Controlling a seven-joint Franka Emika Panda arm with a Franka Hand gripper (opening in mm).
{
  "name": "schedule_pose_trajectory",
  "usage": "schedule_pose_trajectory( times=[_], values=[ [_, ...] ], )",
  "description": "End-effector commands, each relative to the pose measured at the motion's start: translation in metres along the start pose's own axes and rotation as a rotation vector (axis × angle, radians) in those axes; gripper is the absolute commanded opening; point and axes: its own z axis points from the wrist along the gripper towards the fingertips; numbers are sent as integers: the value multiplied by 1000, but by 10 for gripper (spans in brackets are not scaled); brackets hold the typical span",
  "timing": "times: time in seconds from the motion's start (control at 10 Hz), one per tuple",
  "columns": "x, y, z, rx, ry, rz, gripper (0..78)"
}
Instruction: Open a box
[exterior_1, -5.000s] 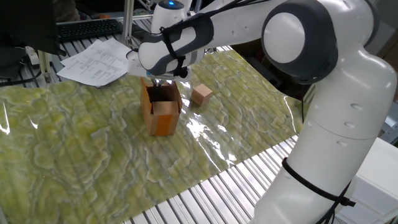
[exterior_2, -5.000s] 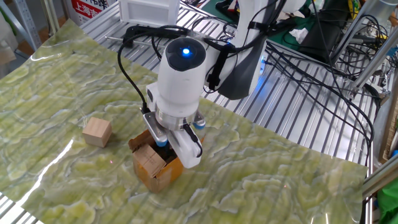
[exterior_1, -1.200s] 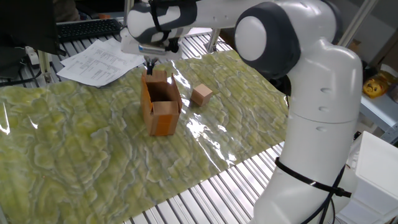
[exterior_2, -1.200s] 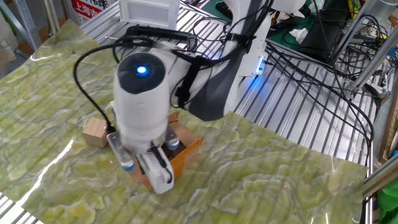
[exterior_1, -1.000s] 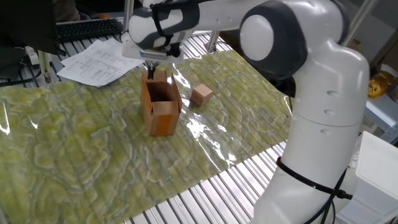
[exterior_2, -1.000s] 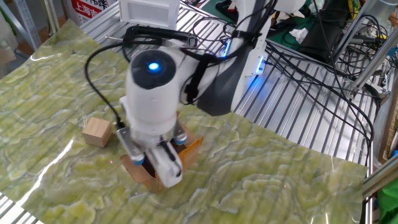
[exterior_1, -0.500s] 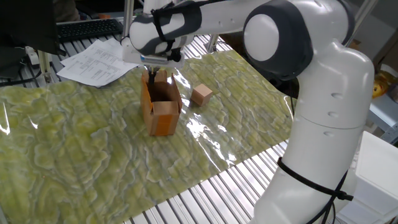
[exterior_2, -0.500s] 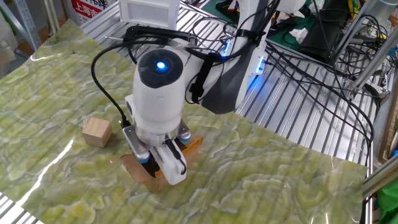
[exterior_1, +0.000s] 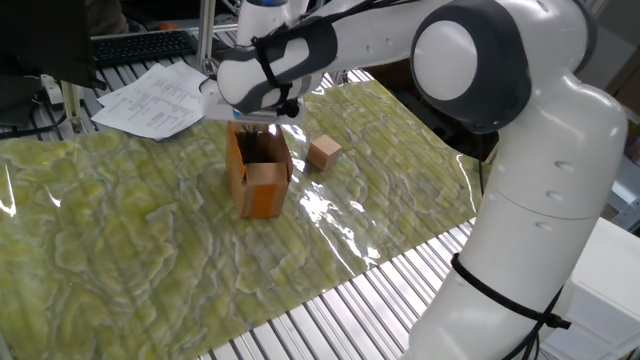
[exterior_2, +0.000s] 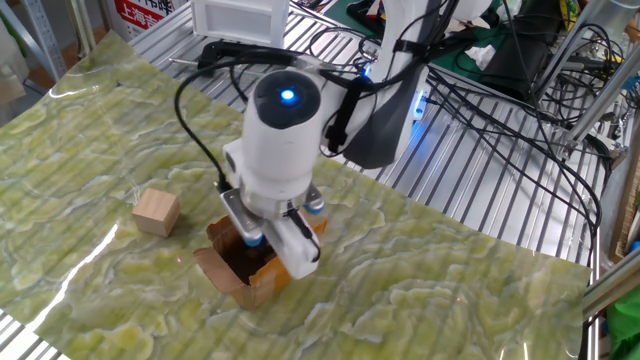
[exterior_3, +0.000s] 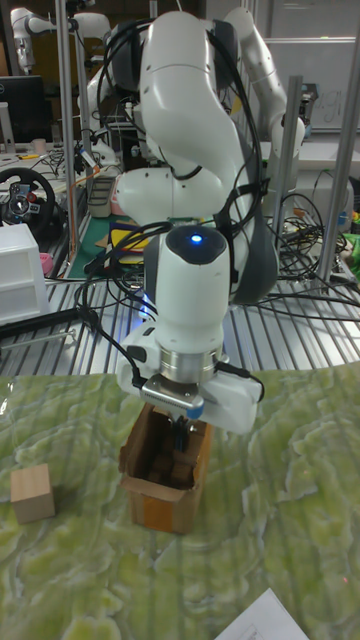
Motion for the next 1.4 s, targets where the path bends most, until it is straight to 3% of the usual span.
schedule_pose_trajectory(
  times=[0.1,0.6,1.4],
  values=[
    [4,-2,1,3,1,-13,0],
    [21,-10,7,8,13,-23,0],
    [36,-19,4,19,47,-36,0]
  ],
)
